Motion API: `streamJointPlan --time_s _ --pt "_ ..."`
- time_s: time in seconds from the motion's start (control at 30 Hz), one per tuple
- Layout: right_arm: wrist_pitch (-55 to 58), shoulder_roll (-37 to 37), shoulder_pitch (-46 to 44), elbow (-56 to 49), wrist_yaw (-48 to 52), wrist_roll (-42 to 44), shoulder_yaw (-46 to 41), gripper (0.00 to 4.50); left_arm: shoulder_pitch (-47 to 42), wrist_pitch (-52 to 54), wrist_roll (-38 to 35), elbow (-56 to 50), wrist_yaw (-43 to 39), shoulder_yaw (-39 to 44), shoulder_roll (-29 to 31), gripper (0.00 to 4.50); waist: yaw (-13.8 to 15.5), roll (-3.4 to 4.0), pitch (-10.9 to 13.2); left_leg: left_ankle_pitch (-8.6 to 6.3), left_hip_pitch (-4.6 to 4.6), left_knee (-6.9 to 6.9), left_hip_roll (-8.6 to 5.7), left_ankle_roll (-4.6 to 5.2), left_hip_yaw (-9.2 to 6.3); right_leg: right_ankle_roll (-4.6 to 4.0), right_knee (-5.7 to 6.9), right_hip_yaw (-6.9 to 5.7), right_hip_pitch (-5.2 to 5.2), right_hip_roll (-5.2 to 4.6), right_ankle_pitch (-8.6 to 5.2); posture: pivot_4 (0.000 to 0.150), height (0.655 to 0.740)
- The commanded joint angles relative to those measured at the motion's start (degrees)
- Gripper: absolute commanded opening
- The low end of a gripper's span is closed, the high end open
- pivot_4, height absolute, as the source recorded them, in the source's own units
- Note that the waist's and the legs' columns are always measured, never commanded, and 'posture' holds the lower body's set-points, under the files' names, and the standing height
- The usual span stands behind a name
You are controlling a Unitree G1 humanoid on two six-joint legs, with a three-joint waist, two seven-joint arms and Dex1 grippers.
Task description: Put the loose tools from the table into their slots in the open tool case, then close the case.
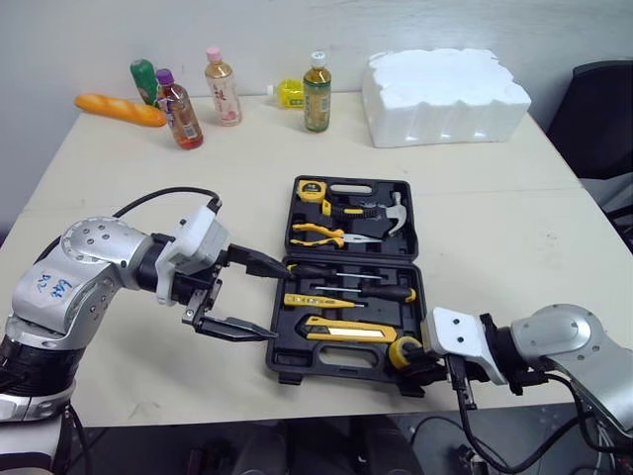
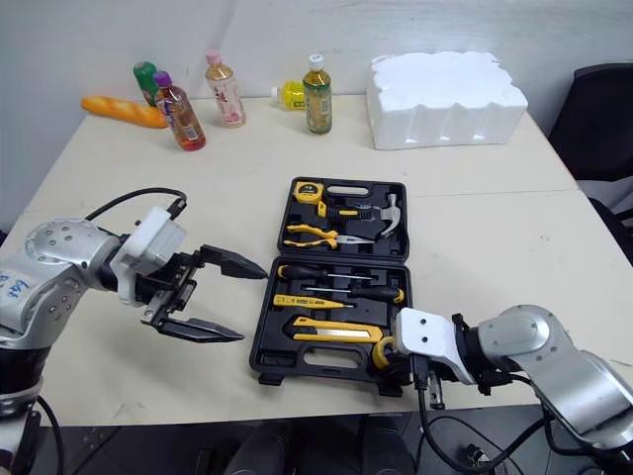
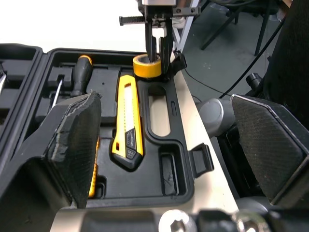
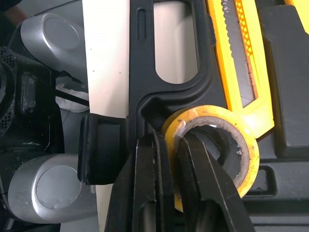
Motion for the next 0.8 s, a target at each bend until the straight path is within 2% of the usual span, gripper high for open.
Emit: streamJointPlan --time_s 0.03,0.1,0.2,0.3,0.37,0.47,0.6,0.63,0.8 --pt "3.06 -1.37 -0.16 -5.17 0.98 6.39 -4.52 1.79 -1.15 -0.56 -0.21 -0.97 0.0 0.39 -0.13 4.5 0.03 0.0 0.0 0.0 0.0 0.0 0.0 0.0 0.0 0.0 0.0 0.0 0.0 0.0 0.0 0.15 0.7383" --pt "5.32 -2.13 -0.65 -6.95 1.73 11.53 -9.17 2.83 -1.42 -0.57 -0.15 -0.74 -0.12 0.38 -0.2 4.5 0.02 0.0 0.0 -0.01 -0.01 0.0 0.0 0.01 0.0 0.0 -0.01 0.0 0.0 -0.01 0.0 0.15 0.7383" --pt "7.12 -2.49 -0.28 -6.86 1.55 16.13 -14.16 2.83 -1.8 -0.36 -0.36 -0.69 -0.02 0.3 -0.45 4.5 0.07 -0.01 0.0 -0.02 0.0 0.01 0.01 0.03 -0.02 0.01 -0.02 0.0 0.04 -0.02 0.01 0.15 0.7383" --pt "1.98 -0.16 2.33 -4.35 -0.02 13.61 -14.37 2.83 -1.87 0.01 -0.75 -1.16 0.32 0.06 -1.08 4.5 0.14 -0.07 -0.01 -0.05 0.03 0.0 0.01 0.09 -0.07 0.01 -0.07 0.02 0.1 -0.02 0.01 0.15 0.7383" --pt "-2.26 4.98 3.73 -2.31 -2.42 13.14 -13.2 2.83 -1.74 0.28 -1.04 -1.64 0.3 -0.12 -1.36 4.5 0.15 -0.12 -0.02 -0.05 0.03 0.0 0.0 0.08 -0.05 0.01 -0.06 0.02 0.09 -0.02 0.01 0.15 0.7383" --pt "-6.9 10.08 7.05 0.39 -2.86 12.63 -11.81 2.04 -1.93 0.43 -1.06 -1.56 0.22 -0.28 -1.63 4.5 0.11 -0.14 -0.03 -0.01 0.04 -0.02 -0.03 0.04 -0.02 0.02 -0.03 0.02 0.08 -0.01 0.01 0.15 0.7383" --pt "-13.62 16.4 9.97 5.56 -5.37 10.5 -10.94 0.21 -2.11 0.48 -1.03 -1.24 -0.18 -0.36 -1.63 4.5 0.06 -0.17 -0.03 -0.01 0.05 0.0 -0.03 0.03 -0.01 0.04 -0.02 0.02 0.09 -0.01 0.02 0.15 0.7383" --pt "-14.74 17.45 10.86 6.48 -5.45 10.27 -10.79 0.1 -2.16 0.53 -1.02 -1.2 -0.25 -0.38 -1.64 4.5 0.05 -0.17 -0.03 -0.01 0.07 0.01 -0.02 0.03 -0.01 0.04 -0.02 0.02 0.1 -0.01 0.02 0.15 0.7383" --pt "-19.05 17.21 13.24 8.72 -3.89 7.65 -9.2 0.1 -2.32 0.69 -1.05 -1.06 -0.55 -0.28 -1.49 4.5 0.04 -0.17 -0.03 0.01 0.08 0.0 -0.02 0.0 -0.02 0.03 -0.02 0.02 0.1 0.0 0.02 0.15 0.7383"
